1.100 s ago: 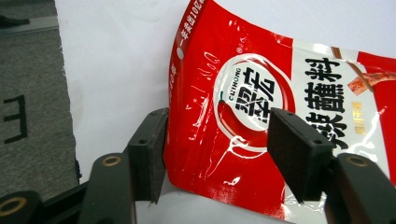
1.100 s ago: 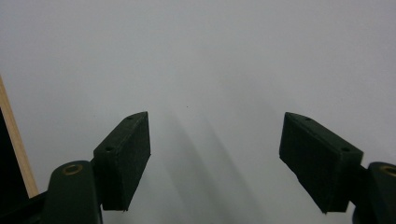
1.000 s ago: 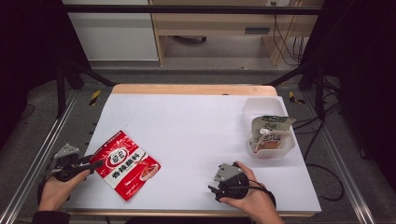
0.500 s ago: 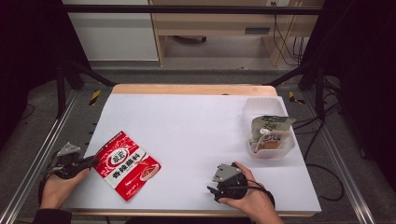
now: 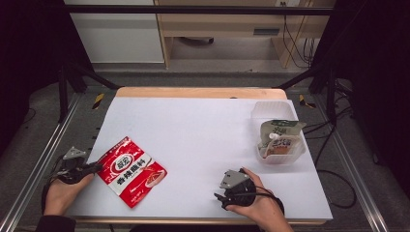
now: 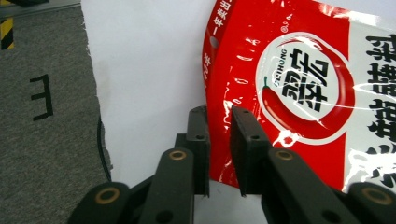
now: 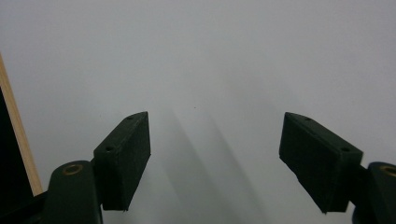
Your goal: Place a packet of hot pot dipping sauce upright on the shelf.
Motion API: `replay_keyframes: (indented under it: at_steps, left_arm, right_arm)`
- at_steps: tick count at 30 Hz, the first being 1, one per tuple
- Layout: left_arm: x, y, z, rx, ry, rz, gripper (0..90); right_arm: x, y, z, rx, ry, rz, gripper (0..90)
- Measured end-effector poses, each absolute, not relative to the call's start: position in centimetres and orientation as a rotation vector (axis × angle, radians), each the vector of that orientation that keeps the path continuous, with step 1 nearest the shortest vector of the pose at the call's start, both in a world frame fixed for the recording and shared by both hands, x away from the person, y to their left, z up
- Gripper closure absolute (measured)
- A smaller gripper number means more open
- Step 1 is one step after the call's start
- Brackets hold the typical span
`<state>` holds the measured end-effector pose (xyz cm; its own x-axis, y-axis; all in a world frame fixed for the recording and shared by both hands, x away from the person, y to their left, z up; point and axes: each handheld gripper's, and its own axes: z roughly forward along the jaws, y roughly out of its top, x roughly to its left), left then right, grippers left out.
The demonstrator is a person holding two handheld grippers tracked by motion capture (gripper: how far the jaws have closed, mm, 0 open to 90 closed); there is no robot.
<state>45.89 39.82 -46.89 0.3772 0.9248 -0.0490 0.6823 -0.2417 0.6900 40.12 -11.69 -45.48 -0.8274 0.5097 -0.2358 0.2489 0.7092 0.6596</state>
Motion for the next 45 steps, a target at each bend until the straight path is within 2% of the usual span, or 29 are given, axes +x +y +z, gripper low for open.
replay_keyframes:
  at_steps: [6,24,36,45]
  left_arm:
    - [45.8,39.9,-46.8,2.009,1.374,0.493,90.0]
    - [45.9,39.0,-45.2,2.031,1.31,0.512,90.0]
    - [47.2,34.1,-41.1,2.114,1.117,0.542,90.0]
    - [47.9,30.9,-39.9,2.176,1.006,0.545,90.0]
  right_arm:
    - [40.1,-11.7,-45.5,0.594,2.511,0.891,25.3]
    - [40.2,-11.9,-45.3,0.598,2.502,0.887,25.2]
    - [40.3,-12.0,-45.0,0.603,2.488,0.893,25.2]
    - [40.4,-12.3,-44.7,0.607,2.478,0.904,25.1]
